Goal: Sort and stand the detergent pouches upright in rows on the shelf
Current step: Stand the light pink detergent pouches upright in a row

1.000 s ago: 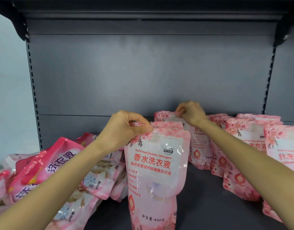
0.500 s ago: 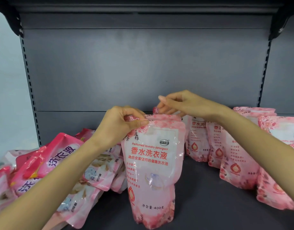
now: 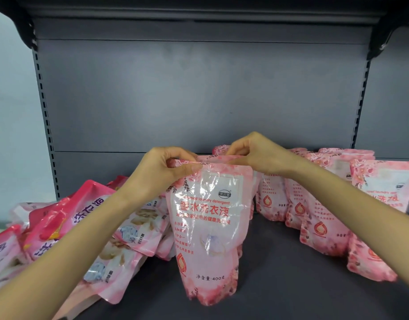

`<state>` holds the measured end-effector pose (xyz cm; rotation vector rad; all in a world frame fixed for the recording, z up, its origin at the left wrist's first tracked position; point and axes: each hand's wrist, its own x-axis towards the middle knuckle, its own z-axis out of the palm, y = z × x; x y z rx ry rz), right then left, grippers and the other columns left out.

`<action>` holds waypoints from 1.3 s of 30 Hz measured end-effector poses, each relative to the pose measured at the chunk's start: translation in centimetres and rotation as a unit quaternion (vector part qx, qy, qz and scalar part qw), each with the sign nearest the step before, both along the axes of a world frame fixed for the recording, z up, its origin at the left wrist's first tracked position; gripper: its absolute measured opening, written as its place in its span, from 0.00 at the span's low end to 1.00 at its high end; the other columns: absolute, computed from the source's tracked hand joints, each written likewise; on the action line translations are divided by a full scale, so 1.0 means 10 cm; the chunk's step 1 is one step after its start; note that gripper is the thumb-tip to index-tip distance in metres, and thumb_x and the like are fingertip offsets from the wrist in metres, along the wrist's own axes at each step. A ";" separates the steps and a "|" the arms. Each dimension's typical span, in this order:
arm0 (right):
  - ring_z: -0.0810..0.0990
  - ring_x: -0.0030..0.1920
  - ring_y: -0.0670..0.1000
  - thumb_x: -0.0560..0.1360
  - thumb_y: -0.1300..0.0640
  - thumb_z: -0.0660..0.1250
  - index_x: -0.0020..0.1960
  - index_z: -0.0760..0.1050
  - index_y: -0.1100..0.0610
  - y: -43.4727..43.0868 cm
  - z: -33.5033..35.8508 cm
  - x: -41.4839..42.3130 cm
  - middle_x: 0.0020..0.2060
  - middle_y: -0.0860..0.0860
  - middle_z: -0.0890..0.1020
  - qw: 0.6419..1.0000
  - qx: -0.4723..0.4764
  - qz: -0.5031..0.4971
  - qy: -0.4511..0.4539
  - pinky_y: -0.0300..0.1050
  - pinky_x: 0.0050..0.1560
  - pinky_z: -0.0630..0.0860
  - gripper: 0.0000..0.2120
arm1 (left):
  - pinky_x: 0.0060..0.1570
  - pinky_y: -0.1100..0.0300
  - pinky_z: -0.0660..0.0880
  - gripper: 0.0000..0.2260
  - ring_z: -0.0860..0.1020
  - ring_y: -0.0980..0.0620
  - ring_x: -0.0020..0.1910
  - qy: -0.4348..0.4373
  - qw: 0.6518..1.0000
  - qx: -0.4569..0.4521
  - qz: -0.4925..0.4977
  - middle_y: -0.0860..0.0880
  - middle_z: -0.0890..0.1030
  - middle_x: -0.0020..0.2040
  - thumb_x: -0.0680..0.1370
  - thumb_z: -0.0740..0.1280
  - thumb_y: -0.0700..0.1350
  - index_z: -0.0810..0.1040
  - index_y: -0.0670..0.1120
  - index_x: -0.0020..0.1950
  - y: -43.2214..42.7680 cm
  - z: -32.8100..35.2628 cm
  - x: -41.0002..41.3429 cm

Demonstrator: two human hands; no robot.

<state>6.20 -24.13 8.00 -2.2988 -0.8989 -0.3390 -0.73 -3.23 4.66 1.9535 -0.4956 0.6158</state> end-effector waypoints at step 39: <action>0.81 0.50 0.43 0.77 0.44 0.60 0.52 0.80 0.56 -0.23 0.04 -0.23 0.48 0.47 0.84 0.998 0.017 0.019 0.061 0.33 0.48 0.78 0.18 | 0.41 0.59 0.81 0.33 0.83 0.47 0.46 0.158 0.985 -0.004 -0.077 0.45 0.85 0.45 0.47 0.78 0.64 0.83 0.45 0.44 0.29 -0.11 0.09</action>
